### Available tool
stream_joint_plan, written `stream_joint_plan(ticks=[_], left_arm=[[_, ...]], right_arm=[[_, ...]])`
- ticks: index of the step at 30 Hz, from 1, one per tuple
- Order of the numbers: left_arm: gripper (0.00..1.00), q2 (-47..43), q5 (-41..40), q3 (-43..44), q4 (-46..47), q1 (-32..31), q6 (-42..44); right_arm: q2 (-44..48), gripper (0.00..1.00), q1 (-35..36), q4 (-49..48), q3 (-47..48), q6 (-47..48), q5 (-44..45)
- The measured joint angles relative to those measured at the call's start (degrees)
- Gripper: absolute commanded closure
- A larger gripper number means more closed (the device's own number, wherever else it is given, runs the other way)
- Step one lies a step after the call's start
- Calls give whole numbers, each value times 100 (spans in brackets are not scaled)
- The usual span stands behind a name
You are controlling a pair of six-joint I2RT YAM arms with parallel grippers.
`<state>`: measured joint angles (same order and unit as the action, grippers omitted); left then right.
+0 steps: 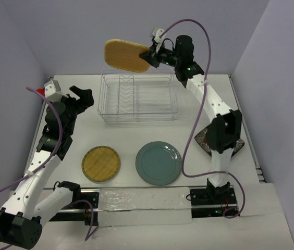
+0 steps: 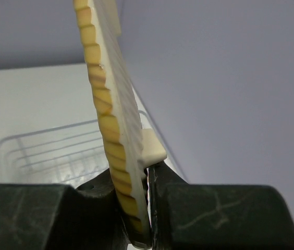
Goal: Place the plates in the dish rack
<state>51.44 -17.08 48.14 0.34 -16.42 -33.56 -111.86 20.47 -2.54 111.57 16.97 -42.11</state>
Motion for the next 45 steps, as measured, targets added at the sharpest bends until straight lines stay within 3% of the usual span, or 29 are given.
stream_joint_plan(ticks=[4, 11, 37, 45], left_arm=[[5, -23, -100, -50, 50, 1, 154], [5, 224, -98, -87, 186, 10, 370], [4, 798, 49, -87, 316, 49, 579], [4, 897, 123, -86, 330, 52, 576]], right_arm=[[-1126, 100, 0, 268, 1153, 496, 124], [-2210, 100, 0, 525, 2053, 1193, 126], [-3284, 100, 0, 253, 2258, 1568, -349], [-3289, 85, 0, 207, 2256, 1513, -339]])
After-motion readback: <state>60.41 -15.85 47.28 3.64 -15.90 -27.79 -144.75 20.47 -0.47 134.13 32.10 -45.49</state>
